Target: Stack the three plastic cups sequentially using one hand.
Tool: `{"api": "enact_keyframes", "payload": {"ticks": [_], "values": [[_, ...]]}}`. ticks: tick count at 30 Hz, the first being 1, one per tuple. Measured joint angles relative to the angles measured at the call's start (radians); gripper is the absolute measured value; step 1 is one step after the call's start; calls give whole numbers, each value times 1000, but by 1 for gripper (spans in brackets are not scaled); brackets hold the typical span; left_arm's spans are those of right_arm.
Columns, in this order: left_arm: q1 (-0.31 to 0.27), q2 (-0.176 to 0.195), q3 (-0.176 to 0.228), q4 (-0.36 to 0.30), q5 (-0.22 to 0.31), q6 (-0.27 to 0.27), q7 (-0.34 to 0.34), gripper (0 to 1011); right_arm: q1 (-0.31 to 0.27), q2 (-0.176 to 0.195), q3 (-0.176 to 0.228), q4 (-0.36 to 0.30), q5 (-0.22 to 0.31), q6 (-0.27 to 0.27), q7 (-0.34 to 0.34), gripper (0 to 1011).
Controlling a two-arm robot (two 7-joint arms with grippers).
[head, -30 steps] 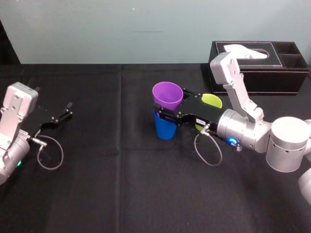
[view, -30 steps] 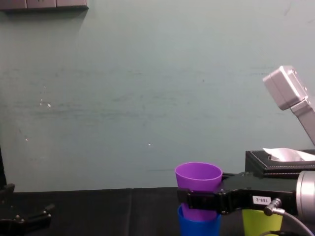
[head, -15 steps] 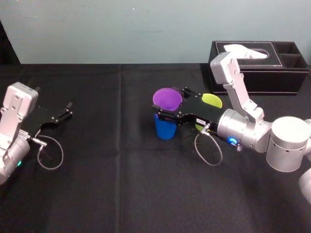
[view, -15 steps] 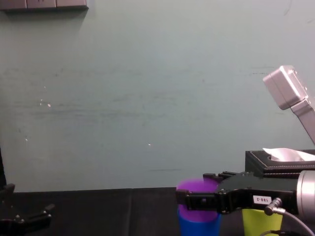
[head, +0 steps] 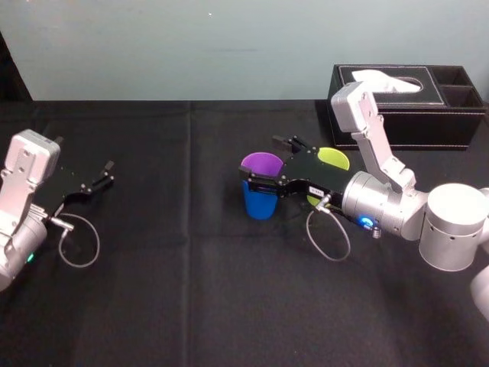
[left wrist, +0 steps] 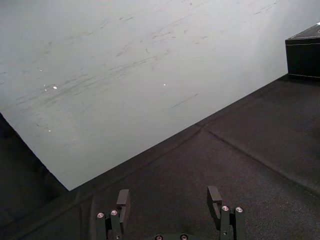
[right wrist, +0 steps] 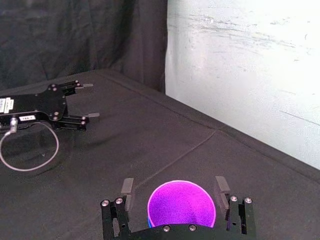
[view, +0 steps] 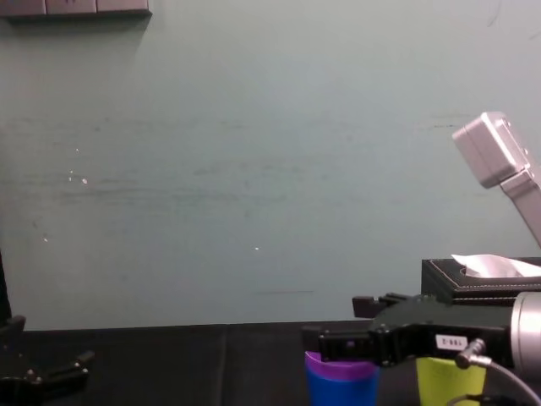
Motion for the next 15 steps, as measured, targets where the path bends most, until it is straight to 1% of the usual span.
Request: {"api": "enact_keyframes", "payload": {"ticks": [5,7,8,11,12,14,15], "values": [[0,0,0,0,0,0,0,1011,-30,18,25,-59,0,-4,-25,1003],[0,0,0,0,0,0,0,1011,-55,35,43,-104,1,-2,-40,1003],[0,0,0,0,0,0,0,1011,-75,49,56,-136,2,2,-49,1003],[0,0,0,0,0,0,0,1011,-109,72,76,-184,4,7,-63,1003],[0,0,0,0,0,0,0,1011,-138,88,91,-217,5,8,-73,1003],[0,0,0,0,0,0,0,1011,-174,105,110,-250,8,8,-87,1003],[0,0,0,0,0,0,0,1011,-208,118,130,-276,13,5,-99,1003]]}}
